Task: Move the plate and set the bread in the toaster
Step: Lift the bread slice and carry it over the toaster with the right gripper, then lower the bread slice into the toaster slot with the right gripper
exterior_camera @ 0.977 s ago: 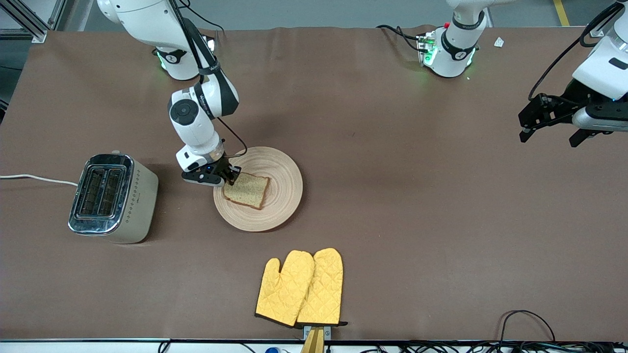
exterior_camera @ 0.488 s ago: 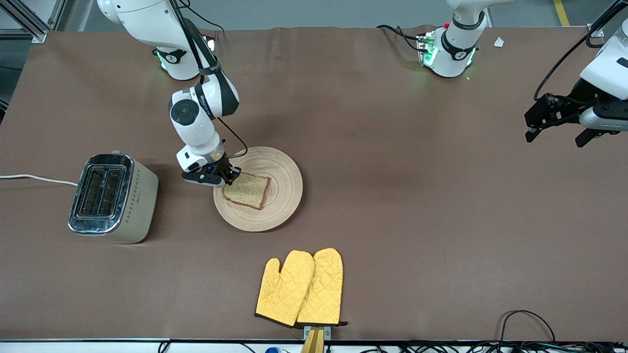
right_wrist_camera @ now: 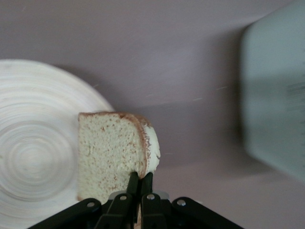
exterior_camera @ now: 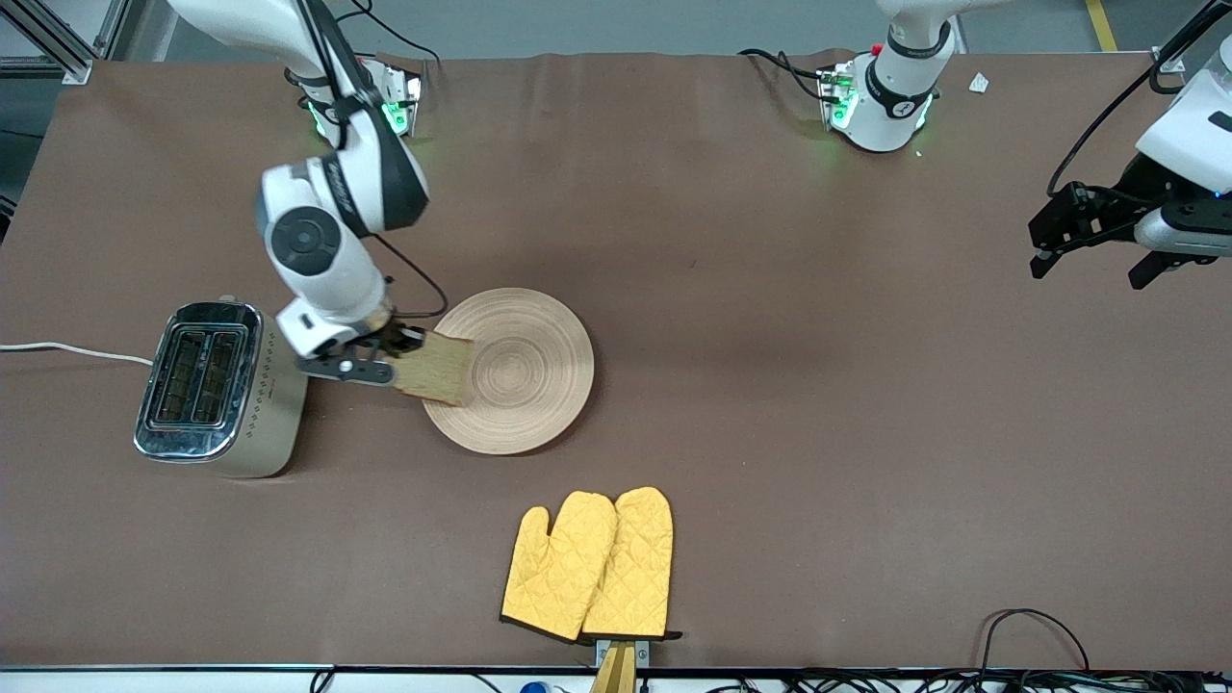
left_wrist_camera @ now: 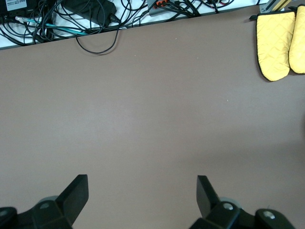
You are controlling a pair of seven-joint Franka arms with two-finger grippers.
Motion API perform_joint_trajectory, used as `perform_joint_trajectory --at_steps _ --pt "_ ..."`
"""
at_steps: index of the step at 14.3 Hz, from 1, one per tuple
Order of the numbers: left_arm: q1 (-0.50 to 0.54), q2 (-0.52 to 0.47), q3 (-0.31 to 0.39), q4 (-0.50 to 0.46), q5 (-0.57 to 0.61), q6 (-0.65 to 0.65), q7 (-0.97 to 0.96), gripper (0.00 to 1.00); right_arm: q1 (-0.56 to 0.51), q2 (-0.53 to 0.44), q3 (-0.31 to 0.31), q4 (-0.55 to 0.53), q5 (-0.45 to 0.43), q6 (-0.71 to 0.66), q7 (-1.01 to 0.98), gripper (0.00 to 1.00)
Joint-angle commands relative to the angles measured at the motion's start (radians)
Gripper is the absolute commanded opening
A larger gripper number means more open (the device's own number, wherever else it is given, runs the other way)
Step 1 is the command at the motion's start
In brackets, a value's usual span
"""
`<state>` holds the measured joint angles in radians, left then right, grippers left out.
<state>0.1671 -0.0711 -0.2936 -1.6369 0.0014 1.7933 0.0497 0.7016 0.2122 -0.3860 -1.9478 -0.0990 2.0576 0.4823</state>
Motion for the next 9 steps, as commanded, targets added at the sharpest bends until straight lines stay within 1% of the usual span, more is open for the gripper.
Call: perform_joint_trajectory --at_steps 1,3,4,6,7,9 --pt "-0.053 -0.015 0.039 -0.004 -0.006 -0.002 0.006 1.00 -0.001 -0.002 -0.039 0.188 -0.122 -0.239 -0.037 0.00" --pt "-0.122 -0.015 0.105 -0.006 -0.005 -0.002 0.004 1.00 -0.010 -0.008 -0.091 0.228 -0.140 -0.289 -0.102 0.01" --pt "-0.150 -0.015 0.134 -0.006 -0.004 -0.002 0.006 1.00 -0.010 -0.007 -0.114 0.239 -0.181 -0.301 -0.123 0.01" --pt "-0.198 -0.015 0.191 -0.008 -0.003 -0.002 0.010 1.00 -0.017 -0.001 -0.128 0.248 -0.331 -0.330 -0.134 0.01" --pt "-0.205 -0.015 0.201 -0.008 -0.003 -0.003 0.010 1.00 -0.036 0.001 -0.128 0.250 -0.370 -0.332 -0.140 0.01" --pt "-0.195 -0.013 0.202 -0.006 -0.003 -0.034 0.001 1.00 -0.066 0.004 -0.128 0.256 -0.406 -0.332 -0.175 0.01"
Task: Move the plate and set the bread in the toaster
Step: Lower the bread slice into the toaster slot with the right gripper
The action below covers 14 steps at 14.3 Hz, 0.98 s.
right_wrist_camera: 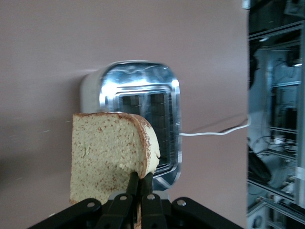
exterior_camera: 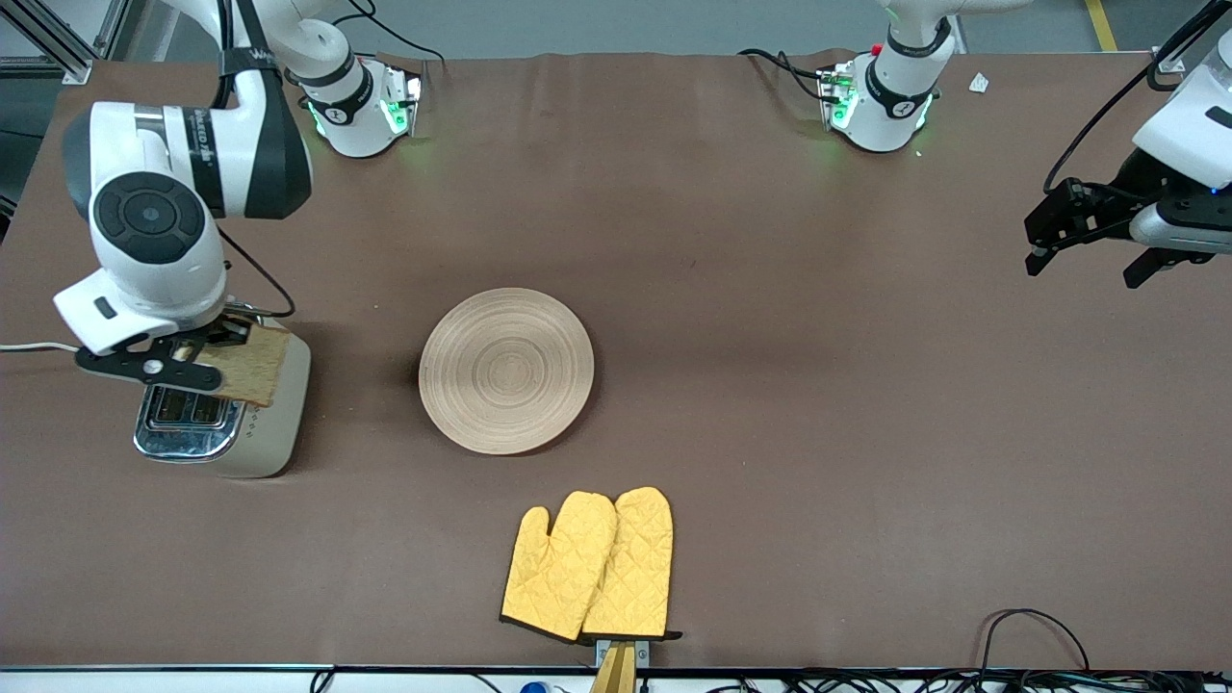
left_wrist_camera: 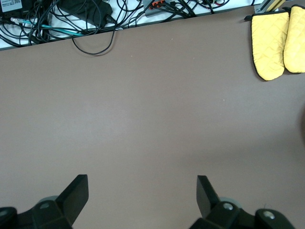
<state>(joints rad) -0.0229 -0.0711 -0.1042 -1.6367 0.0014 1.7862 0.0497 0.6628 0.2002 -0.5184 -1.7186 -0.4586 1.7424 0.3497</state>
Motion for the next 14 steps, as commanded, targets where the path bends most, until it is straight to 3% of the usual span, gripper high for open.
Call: perform_joint_trajectory --at_steps 1,5,14 --pt "-0.002 -0.015 0.012 -0.009 -0.003 -0.050 -0.004 1.00 -0.034 0.019 0.004 0.027 -0.063 -0.017 -0.078 0.01" --pt "0.024 -0.012 0.012 -0.009 -0.003 -0.116 -0.042 1.00 -0.045 0.082 0.006 0.027 -0.156 -0.015 -0.098 0.01" --pt "0.024 0.005 0.003 0.000 -0.006 -0.087 -0.040 1.00 -0.057 0.143 0.006 0.024 -0.219 0.006 -0.126 0.01"
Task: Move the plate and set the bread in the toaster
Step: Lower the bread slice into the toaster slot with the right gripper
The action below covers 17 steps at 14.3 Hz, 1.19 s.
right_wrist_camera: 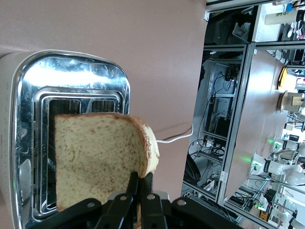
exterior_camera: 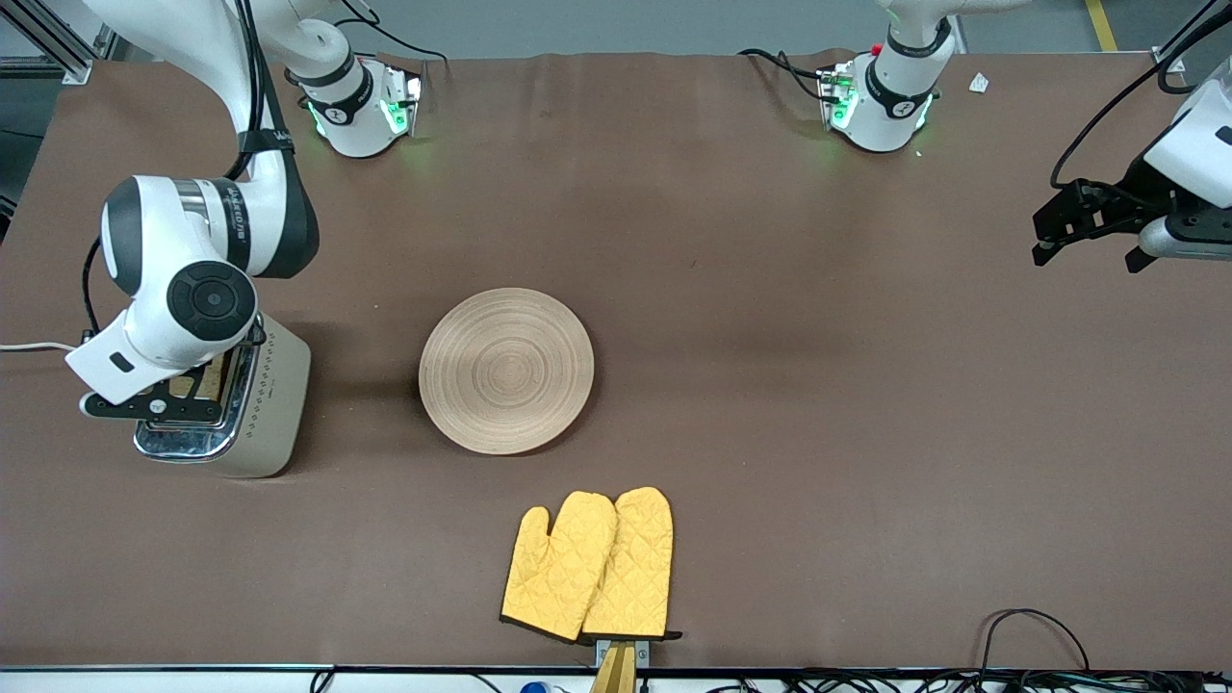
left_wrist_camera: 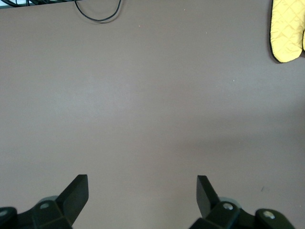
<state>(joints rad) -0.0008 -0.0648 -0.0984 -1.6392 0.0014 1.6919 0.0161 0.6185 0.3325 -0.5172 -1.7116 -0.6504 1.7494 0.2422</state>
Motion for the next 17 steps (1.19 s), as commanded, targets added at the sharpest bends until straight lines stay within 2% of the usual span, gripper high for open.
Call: perform_joint_trajectory --at_steps 1,2,8,11,12,13,14,16,17 --pt "0.001 -0.001 -0.003 0.004 -0.006 0.008 -0.010 1.00 -0.013 0.014 0.006 0.015 -0.046 -0.001 -0.020 0.01" --pt "0.001 0.000 -0.003 0.004 -0.006 0.011 -0.010 1.00 -0.008 0.029 0.006 0.010 -0.079 -0.004 -0.030 0.01" --pt "0.001 0.000 0.003 0.004 -0.001 0.018 -0.011 1.00 -0.034 0.060 0.013 -0.013 -0.071 0.054 -0.034 0.01" --pt "0.002 -0.001 0.003 0.002 -0.003 0.012 -0.036 1.00 -0.042 0.071 0.013 -0.014 0.004 0.062 -0.034 0.05" --pt "0.002 -0.001 0.003 0.004 -0.005 0.012 -0.054 1.00 -0.051 0.088 0.011 -0.013 0.061 0.064 -0.031 0.23" --pt "0.002 -0.003 0.003 0.004 -0.005 0.009 -0.061 1.00 -0.054 0.111 0.011 -0.002 0.122 0.064 -0.029 0.51" --pt "0.002 -0.004 0.003 0.004 -0.005 0.008 -0.061 1.00 -0.066 0.117 0.009 0.010 0.176 0.064 -0.023 0.74" --pt "0.001 0.003 0.002 0.021 -0.005 0.008 -0.059 1.00 -0.094 0.117 0.009 0.067 0.285 0.050 -0.029 1.00" --pt "-0.001 0.020 -0.001 0.047 -0.001 0.006 -0.059 1.00 -0.092 0.112 0.008 0.099 0.323 0.020 -0.031 1.00"
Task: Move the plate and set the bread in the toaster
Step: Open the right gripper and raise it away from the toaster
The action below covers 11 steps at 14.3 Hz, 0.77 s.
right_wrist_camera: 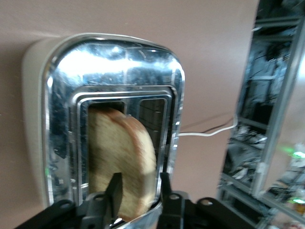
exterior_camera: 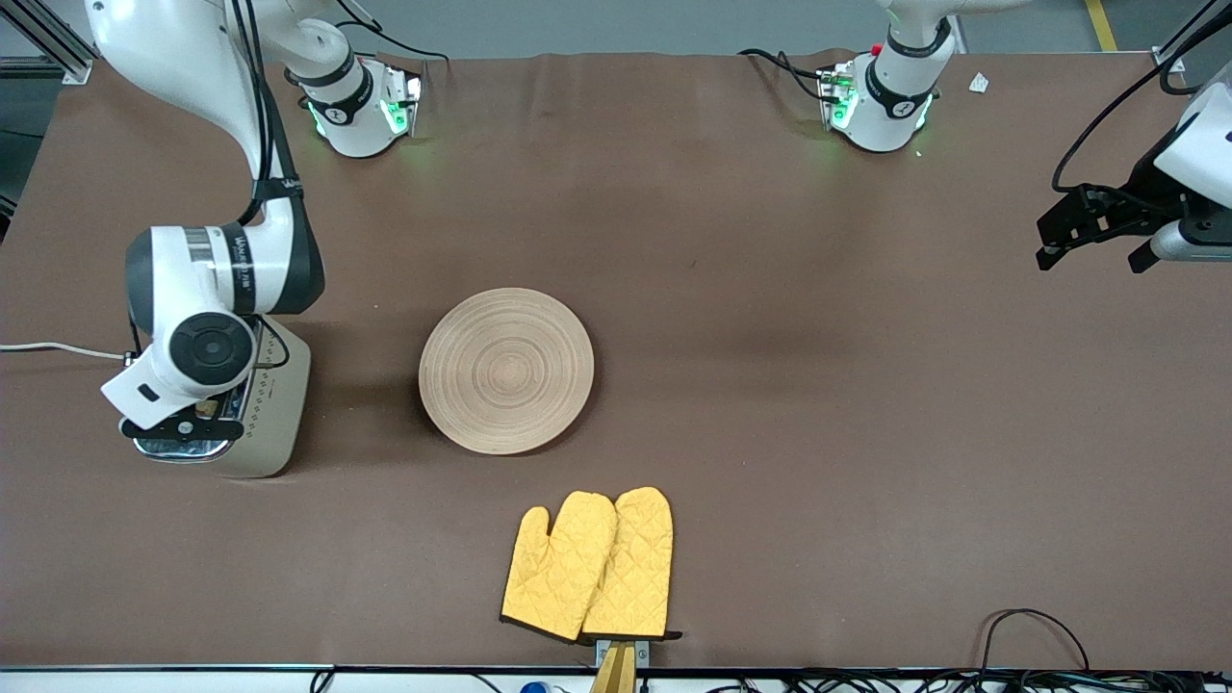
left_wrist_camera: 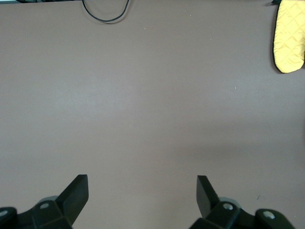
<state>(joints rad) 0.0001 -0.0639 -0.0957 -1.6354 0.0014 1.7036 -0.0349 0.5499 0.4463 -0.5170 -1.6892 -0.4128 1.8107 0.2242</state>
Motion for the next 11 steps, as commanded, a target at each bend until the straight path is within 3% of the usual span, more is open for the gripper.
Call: perform_joint_trajectory --at_steps 1,3,5,8,11 --pt "-0.002 0.029 -0.001 0.057 -0.001 -0.005 -0.008 1.00 -0.025 -0.008 0.009 0.144 0.112 -0.119 -0.014 1.00" --pt "-0.002 0.029 0.001 0.058 -0.001 -0.004 -0.008 1.00 -0.027 -0.011 0.008 0.294 0.169 -0.271 -0.017 1.00" --pt "-0.002 0.029 0.001 0.058 -0.001 -0.005 -0.008 1.00 -0.063 -0.052 0.005 0.350 0.271 -0.306 -0.017 1.00" --pt "-0.002 0.029 -0.001 0.057 0.000 -0.005 -0.007 1.00 -0.090 -0.216 0.005 0.321 0.345 -0.312 -0.017 1.00" --pt "-0.002 0.029 -0.001 0.057 0.000 -0.005 -0.003 1.00 -0.110 -0.441 0.003 0.139 0.411 -0.260 -0.020 1.00"
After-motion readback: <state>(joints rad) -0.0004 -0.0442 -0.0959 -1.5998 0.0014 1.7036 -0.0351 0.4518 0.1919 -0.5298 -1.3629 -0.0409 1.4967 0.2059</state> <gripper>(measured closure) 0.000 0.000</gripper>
